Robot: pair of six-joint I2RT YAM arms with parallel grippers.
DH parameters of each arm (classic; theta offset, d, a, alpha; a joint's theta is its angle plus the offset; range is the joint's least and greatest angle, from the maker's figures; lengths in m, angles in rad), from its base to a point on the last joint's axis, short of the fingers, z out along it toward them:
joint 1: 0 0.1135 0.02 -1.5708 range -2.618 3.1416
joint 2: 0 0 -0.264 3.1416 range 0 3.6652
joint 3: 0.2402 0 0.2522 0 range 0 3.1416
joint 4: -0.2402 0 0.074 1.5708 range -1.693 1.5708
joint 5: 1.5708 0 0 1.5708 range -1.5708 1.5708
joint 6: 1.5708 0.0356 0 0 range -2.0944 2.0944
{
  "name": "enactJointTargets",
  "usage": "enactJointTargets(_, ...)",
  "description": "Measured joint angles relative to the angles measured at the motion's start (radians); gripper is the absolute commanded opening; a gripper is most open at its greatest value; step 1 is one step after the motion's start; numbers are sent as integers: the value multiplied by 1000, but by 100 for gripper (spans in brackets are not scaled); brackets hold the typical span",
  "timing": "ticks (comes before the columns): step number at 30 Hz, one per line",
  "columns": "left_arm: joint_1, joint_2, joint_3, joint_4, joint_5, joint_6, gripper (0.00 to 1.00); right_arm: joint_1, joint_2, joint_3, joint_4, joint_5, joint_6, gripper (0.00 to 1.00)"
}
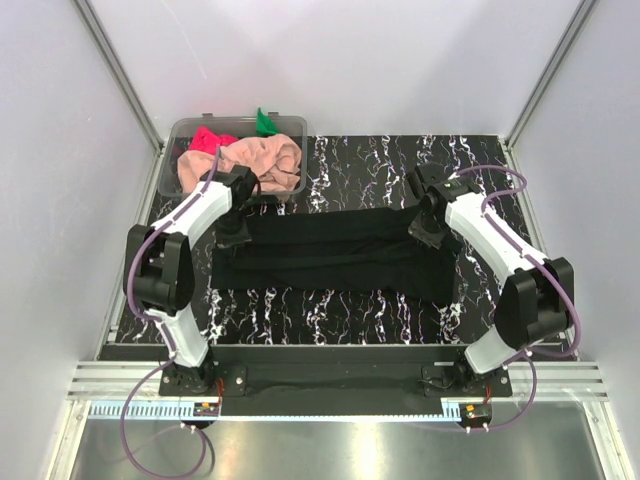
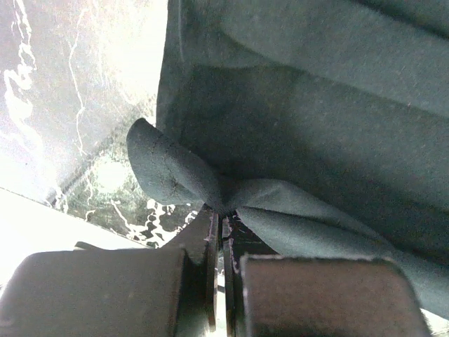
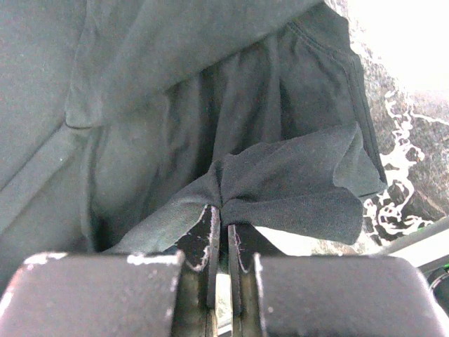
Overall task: Fold and stack the t-shirts
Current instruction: Fold the tshirt
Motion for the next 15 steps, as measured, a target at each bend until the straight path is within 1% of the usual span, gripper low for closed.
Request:
enactJointTargets(1,2,5,6,0,1,3,4,-2,8,5,3,0,-2,0)
enactJointTargets(6,13,30,26,1,5,14,4,-11,45,18,14,1,-11,0)
enactJointTargets(8,16,39,31,0,8,19,8,-13,61,28,14,1,-15,0)
enactJointTargets(10,19,48,40,-2,10,24,14,-16,79,38,16,1,-17,0)
enactJointTargets(12,24,61,53,-2,11,29,16,-19,96,47,18,2,-19,1)
enactJointTargets(13,27,68,58,-1,11,31,22,-20,105,51,18,4,-19,4)
enactJointTargets(15,33,79,66,0,11,41,31,-21,126,61,18,9,-22,6)
